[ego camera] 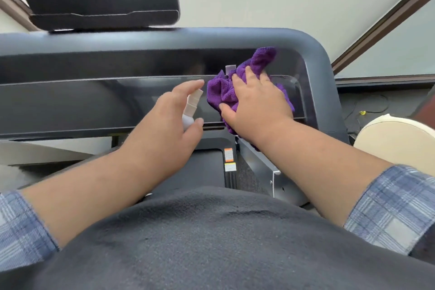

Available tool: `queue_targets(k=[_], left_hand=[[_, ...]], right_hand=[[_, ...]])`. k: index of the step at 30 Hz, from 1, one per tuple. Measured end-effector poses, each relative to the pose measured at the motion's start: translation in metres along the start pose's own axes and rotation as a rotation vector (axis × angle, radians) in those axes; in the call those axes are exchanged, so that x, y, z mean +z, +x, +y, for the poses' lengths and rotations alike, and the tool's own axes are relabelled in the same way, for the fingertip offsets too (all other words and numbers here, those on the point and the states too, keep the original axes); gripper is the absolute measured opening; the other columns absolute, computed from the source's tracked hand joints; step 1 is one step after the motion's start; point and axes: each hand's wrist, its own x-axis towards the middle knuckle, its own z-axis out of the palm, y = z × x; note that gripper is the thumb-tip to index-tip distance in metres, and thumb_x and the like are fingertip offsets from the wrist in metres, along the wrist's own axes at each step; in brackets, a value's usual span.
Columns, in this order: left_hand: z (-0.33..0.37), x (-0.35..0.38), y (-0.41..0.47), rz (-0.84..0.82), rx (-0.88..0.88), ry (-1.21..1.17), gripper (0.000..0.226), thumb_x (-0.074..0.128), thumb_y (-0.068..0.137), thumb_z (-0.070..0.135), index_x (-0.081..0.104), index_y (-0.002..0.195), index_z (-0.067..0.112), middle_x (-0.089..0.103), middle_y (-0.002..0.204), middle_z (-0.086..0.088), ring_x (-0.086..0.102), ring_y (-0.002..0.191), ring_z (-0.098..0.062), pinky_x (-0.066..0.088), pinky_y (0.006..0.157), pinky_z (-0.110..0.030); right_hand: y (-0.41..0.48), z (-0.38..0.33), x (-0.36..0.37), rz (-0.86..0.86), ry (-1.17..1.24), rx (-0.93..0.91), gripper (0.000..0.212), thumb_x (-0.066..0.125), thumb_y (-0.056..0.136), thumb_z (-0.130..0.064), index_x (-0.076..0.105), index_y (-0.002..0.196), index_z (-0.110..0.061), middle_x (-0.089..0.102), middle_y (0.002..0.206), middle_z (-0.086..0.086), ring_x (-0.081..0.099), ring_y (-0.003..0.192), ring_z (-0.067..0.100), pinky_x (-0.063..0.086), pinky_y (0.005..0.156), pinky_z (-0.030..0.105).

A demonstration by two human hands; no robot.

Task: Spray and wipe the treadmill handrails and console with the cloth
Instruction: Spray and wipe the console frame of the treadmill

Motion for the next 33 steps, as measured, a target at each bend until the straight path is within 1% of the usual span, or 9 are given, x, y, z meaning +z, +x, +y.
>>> queue_targets(k=[2, 6, 11, 18, 20, 22, 24, 28, 33], left_hand=[[-0.012, -0.007, -0.006, 0.034, -0.027, -0.002, 0.061, 0.057, 0.093, 0.027, 0.028, 0.143, 0.047, 0.039, 0.127, 0.019, 0.036, 0.101, 0.016, 0.028, 0.084, -0.008], [-0.028, -0.018, -0.017, 0.075, -0.038, 0.005, 0.062, 0.057, 0.091, 0.024, 0.030, 0.144, 0.041, 0.040, 0.137, 0.020, 0.035, 0.125, 0.006, 0.029, 0.101, -0.019], [-0.030, -0.019, -0.021, 0.085, -0.052, -0.004, 0.061, 0.057, 0.091, 0.026, 0.029, 0.142, 0.046, 0.042, 0.139, 0.015, 0.038, 0.121, 0.004, 0.033, 0.097, -0.023], [0.001, -0.004, -0.011, 0.025, -0.004, -0.039, 0.060, 0.058, 0.093, 0.027, 0.028, 0.139, 0.052, 0.041, 0.124, 0.017, 0.043, 0.091, 0.008, 0.030, 0.076, -0.007], [0.008, 0.000, -0.011, 0.011, 0.003, -0.049, 0.060, 0.056, 0.093, 0.029, 0.027, 0.138, 0.055, 0.039, 0.123, 0.019, 0.046, 0.087, 0.004, 0.032, 0.073, -0.010], [0.012, 0.002, -0.013, -0.010, 0.007, -0.073, 0.059, 0.056, 0.094, 0.030, 0.026, 0.136, 0.059, 0.039, 0.123, 0.019, 0.051, 0.083, 0.002, 0.039, 0.071, -0.022], [0.013, 0.004, -0.015, -0.021, 0.016, -0.087, 0.060, 0.056, 0.093, 0.029, 0.026, 0.135, 0.059, 0.038, 0.124, 0.019, 0.051, 0.090, 0.004, 0.039, 0.076, -0.027], [0.001, 0.002, -0.019, 0.014, 0.027, -0.072, 0.062, 0.058, 0.092, 0.027, 0.027, 0.138, 0.054, 0.039, 0.127, 0.019, 0.042, 0.096, 0.006, 0.034, 0.087, -0.023], [-0.027, -0.011, -0.030, 0.063, -0.006, -0.088, 0.061, 0.058, 0.093, 0.026, 0.029, 0.141, 0.049, 0.041, 0.131, 0.019, 0.036, 0.105, 0.018, 0.028, 0.091, -0.015]], right_hand=[[0.005, -0.028, 0.001, -0.008, -0.004, -0.070, 0.081, 0.035, 0.092, -0.067, 0.020, 0.158, -0.023, 0.015, 0.166, 0.009, 0.013, 0.151, 0.037, 0.021, 0.118, 0.050], [0.014, -0.075, 0.002, -0.037, -0.020, -0.181, 0.085, 0.034, 0.092, -0.070, 0.018, 0.159, -0.020, 0.014, 0.166, 0.011, 0.010, 0.151, 0.039, 0.019, 0.121, 0.051], [0.015, -0.068, 0.003, 0.002, 0.013, -0.225, 0.081, 0.040, 0.089, -0.070, 0.028, 0.156, -0.025, 0.025, 0.163, 0.006, 0.017, 0.150, 0.033, 0.025, 0.117, 0.049], [-0.005, 0.010, -0.002, 0.011, 0.070, -0.014, 0.074, 0.045, 0.089, -0.066, 0.035, 0.153, -0.030, 0.028, 0.163, 0.000, 0.020, 0.150, 0.027, 0.029, 0.115, 0.047], [-0.012, 0.032, -0.003, 0.018, 0.077, 0.070, 0.074, 0.044, 0.090, -0.065, 0.034, 0.153, -0.029, 0.027, 0.163, 0.002, 0.023, 0.149, 0.029, 0.032, 0.114, 0.049], [-0.015, 0.044, -0.003, 0.003, 0.072, 0.134, 0.074, 0.042, 0.091, -0.064, 0.031, 0.155, -0.028, 0.026, 0.163, 0.004, 0.025, 0.147, 0.032, 0.033, 0.115, 0.049], [-0.014, 0.045, -0.003, -0.013, 0.066, 0.167, 0.074, 0.041, 0.093, -0.063, 0.029, 0.155, -0.026, 0.025, 0.164, 0.006, 0.024, 0.148, 0.033, 0.031, 0.116, 0.049], [-0.011, 0.032, 0.000, 0.012, 0.046, 0.197, 0.075, 0.041, 0.093, -0.062, 0.028, 0.155, -0.022, 0.026, 0.162, 0.011, 0.024, 0.147, 0.037, 0.031, 0.115, 0.052], [-0.003, -0.005, -0.001, -0.003, 0.009, 0.152, 0.078, 0.037, 0.094, -0.064, 0.022, 0.158, -0.021, 0.023, 0.164, 0.013, 0.022, 0.148, 0.040, 0.028, 0.115, 0.052]])
